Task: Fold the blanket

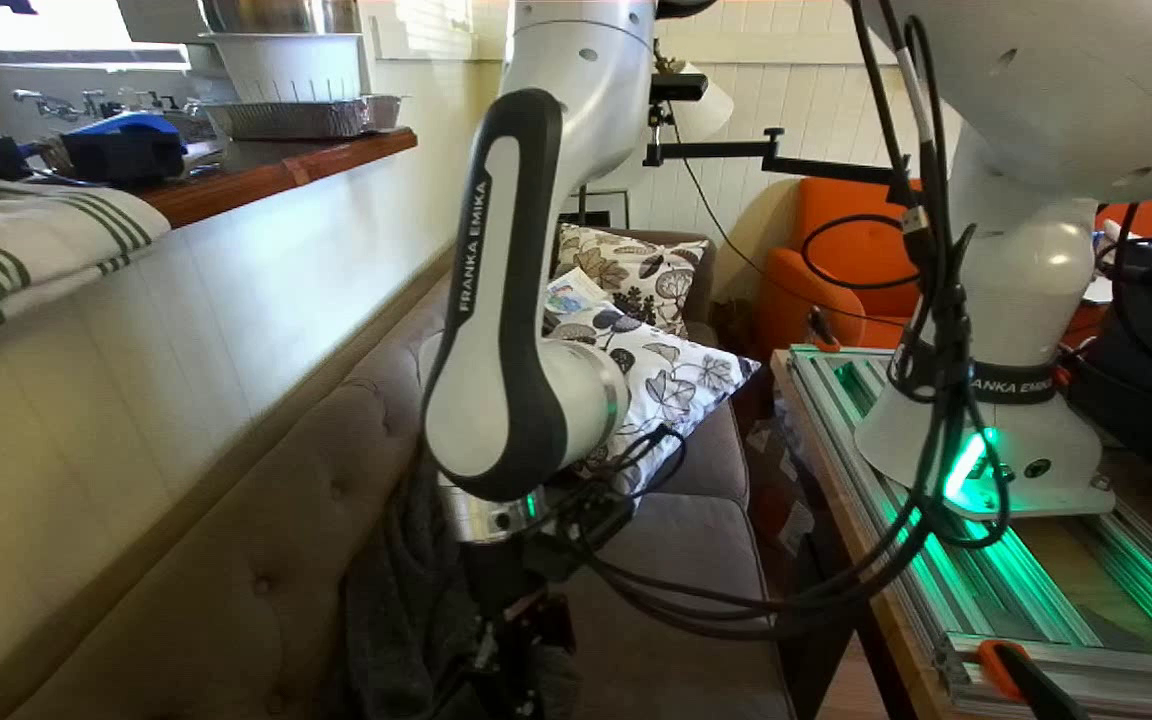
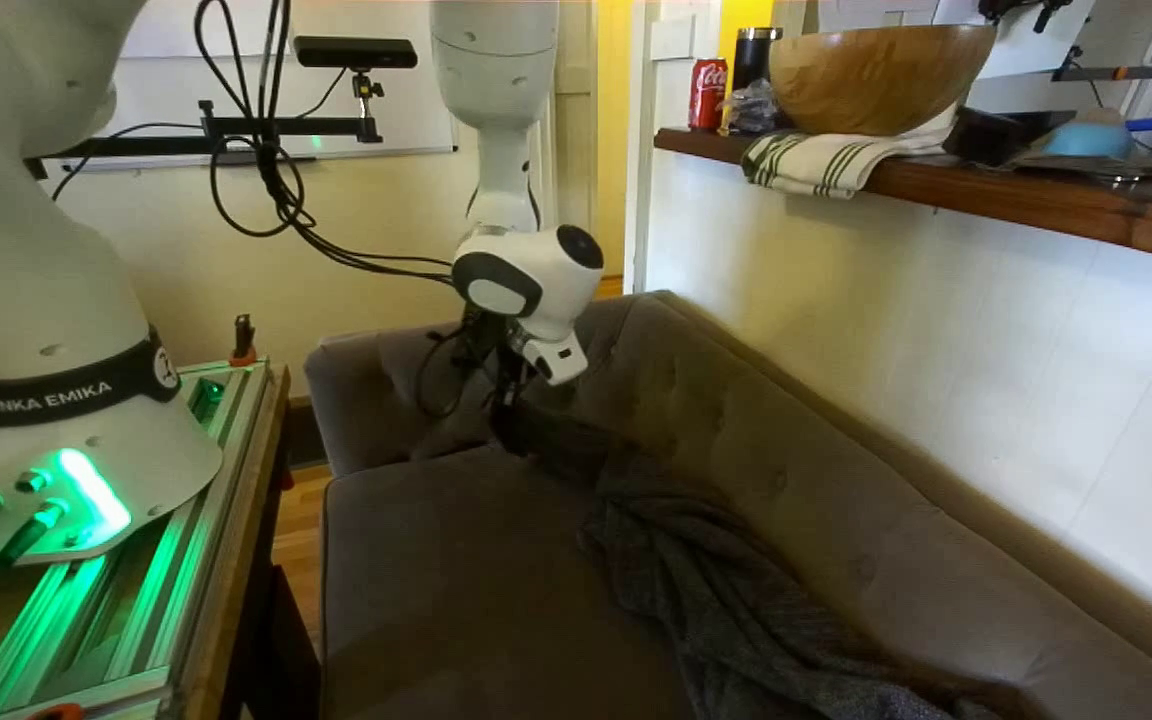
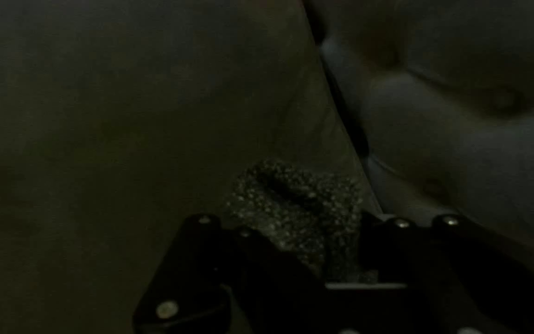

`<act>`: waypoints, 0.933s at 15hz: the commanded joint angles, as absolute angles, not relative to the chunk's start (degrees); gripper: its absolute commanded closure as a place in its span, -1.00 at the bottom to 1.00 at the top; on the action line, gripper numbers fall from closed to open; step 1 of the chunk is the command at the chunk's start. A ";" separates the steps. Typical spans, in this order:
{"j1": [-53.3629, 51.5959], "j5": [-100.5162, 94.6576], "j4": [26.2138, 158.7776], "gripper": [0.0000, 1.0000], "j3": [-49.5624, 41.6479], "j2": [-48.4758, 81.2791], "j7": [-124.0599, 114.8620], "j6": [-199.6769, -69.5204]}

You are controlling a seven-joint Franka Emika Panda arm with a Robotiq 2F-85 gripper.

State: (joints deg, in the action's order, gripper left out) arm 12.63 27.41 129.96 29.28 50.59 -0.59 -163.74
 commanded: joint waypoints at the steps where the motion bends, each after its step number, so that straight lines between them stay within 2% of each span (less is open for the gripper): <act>1: 21.04 34.93 141.79 1.00 37.42 51.31 0.70 -166.29; 7: 38.49 44.82 156.06 1.00 50.23 67.44 7.42 -179.30; 10: 44.37 41.79 158.26 1.00 50.06 73.56 11.00 -191.37; 14: 41.31 41.81 156.39 1.00 50.55 66.08 12.02 -199.71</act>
State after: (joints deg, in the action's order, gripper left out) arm 43.24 41.56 157.47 48.98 70.93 12.05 -196.73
